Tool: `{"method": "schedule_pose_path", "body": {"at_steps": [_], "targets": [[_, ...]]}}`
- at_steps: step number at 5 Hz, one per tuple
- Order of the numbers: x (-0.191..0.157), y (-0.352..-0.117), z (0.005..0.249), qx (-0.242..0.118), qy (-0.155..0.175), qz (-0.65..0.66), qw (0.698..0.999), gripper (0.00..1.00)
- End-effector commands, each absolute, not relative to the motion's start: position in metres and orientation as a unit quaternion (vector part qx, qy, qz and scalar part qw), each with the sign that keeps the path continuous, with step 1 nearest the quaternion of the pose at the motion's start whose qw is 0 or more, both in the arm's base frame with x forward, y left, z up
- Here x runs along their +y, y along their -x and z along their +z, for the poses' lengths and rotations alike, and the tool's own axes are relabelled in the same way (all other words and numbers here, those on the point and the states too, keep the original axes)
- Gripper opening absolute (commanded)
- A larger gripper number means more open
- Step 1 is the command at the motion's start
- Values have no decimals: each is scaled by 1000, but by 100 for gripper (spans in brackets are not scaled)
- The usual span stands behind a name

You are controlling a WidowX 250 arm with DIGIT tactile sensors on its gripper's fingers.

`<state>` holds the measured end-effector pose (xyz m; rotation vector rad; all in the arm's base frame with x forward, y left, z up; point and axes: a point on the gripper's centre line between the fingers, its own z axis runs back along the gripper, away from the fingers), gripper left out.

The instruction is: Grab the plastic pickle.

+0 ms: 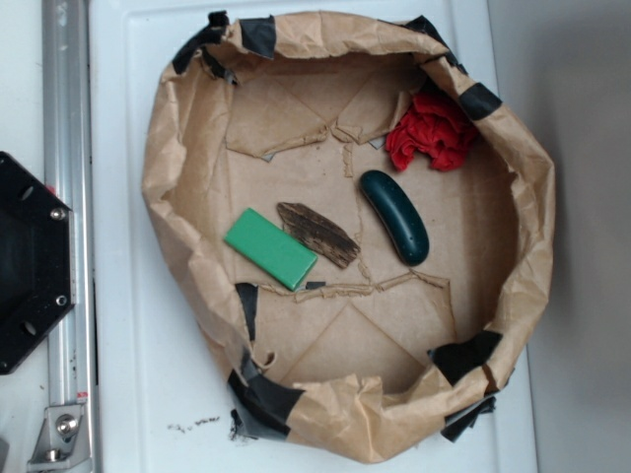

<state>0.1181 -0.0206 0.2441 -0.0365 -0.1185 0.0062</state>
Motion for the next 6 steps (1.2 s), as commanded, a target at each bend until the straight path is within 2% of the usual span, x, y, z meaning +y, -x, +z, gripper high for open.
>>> {"method": "schedule_pose_path", "body": {"at_steps": [1,2,3,4,5,6], "targets": [[-21,-118,244,-59,18,3,998,100],[0,-168,237,-124,21,-48,991,100],[-2,-220,223,-187,-28,-128,974,100],[-9,-270,183,-184,-51,-202,961,100],[1,-301,130,-149,-45,-235,960,100],[12,-309,81,-128,-41,-262,956,100]]}}
